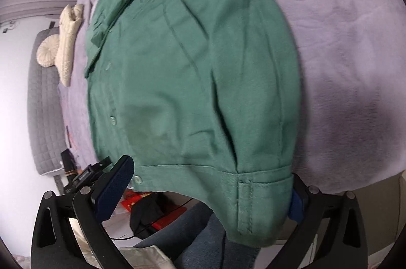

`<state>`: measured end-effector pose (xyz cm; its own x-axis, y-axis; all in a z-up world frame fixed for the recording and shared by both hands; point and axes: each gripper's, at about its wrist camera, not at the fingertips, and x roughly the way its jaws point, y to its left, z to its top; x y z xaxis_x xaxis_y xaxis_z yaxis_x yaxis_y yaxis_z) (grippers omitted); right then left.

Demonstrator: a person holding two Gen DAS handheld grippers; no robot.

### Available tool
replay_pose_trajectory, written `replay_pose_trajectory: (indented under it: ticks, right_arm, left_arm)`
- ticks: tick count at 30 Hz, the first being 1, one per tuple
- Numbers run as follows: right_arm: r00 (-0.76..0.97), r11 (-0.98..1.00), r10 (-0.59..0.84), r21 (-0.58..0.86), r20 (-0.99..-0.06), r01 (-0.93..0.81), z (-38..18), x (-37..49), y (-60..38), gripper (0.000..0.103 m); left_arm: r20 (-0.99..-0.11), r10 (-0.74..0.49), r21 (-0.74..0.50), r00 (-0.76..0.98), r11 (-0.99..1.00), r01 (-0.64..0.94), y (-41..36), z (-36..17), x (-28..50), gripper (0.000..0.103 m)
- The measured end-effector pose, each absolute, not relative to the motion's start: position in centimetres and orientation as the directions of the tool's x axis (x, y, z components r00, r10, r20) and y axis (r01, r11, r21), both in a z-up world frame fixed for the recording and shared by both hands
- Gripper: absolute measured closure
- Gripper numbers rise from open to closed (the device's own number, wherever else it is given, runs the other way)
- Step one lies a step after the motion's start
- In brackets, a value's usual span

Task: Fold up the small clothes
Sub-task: 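Grasp the green jacket hem with both grippers, then lift the held hem with both grippers and fold it toward the collar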

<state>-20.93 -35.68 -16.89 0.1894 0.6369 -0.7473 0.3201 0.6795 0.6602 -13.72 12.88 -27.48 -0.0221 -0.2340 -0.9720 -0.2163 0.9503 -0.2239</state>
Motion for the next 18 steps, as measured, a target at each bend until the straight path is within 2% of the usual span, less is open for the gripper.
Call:
replay_pose_trajectory:
  ticks: [4,5,6,7,9,11,12,13,14,15,17,18]
  right_arm:
    - [0.198,0.671,0.640,0.666,-0.742,0.326,-16.9,-20.6,-34.7,0.000]
    - [0.206,0.660,0.641,0.668,-0.740,0.345,-17.1,-20.6,-34.8,0.000]
    - [0.218,0.644,0.643,0.672,-0.734,0.365,-17.2,-20.7,-34.9,0.000]
    - [0.235,0.622,0.646,0.679,-0.726,0.390,-17.4,-20.9,-35.1,0.000]
    - [0.261,0.586,0.650,0.689,-0.714,0.426,-17.6,-21.4,-35.6,0.001]
    - [0.284,0.559,0.641,0.688,-0.713,0.463,-17.8,-21.7,-35.8,0.007]
    - [0.290,0.552,0.630,0.679,-0.720,0.484,-17.9,-21.9,-35.9,0.022]
    - [0.289,0.554,0.618,0.666,-0.731,0.500,-18.0,-22.1,-36.1,0.036]
    - [0.283,0.557,0.607,0.651,-0.743,0.516,-18.1,-22.3,-36.1,0.078]
    - [0.287,0.544,0.613,0.657,-0.736,0.522,-18.1,-22.4,-36.1,0.093]
    - [0.315,0.535,0.621,0.682,-0.718,0.500,-17.5,-22.5,-36.0,0.093]
    - [0.326,0.532,0.630,0.698,-0.705,0.480,-17.0,-22.4,-36.0,0.093]
  left_arm:
    - [-0.968,-0.248,-0.238,-0.029,0.953,-0.190,12.8,-27.3,-14.8,0.001]
    - [-0.969,-0.244,-0.235,-0.027,0.955,-0.181,12.7,-27.1,-15.4,0.005]
    - [-0.972,-0.233,-0.225,-0.026,0.959,-0.171,12.4,-26.8,-15.6,0.013]
    - [-0.976,-0.216,-0.209,-0.026,0.965,-0.161,12.2,-26.5,-15.7,0.016]
    - [-0.982,-0.186,-0.181,-0.018,0.971,-0.155,11.8,-25.8,-15.9,0.034]
    - [-0.985,-0.173,-0.169,-0.016,0.974,-0.149,11.9,-25.2,-16.0,0.047]
    - [-0.985,-0.174,-0.170,-0.015,0.975,-0.146,12.0,-24.8,-16.2,0.060]
    - [-0.986,-0.168,-0.164,-0.021,0.977,-0.134,12.5,-24.6,-16.3,0.064]
    - [-0.984,-0.176,-0.172,-0.021,0.977,-0.124,12.8,-24.4,-16.4,0.072]
    - [-0.981,-0.191,-0.187,-0.023,0.975,-0.117,13.1,-24.1,-16.4,0.074]
    - [-0.967,-0.256,-0.252,-0.016,0.958,-0.134,14.5,-23.2,-16.4,0.079]
    - [-0.952,-0.306,-0.302,-0.007,0.941,-0.152,15.3,-22.7,-16.4,0.088]
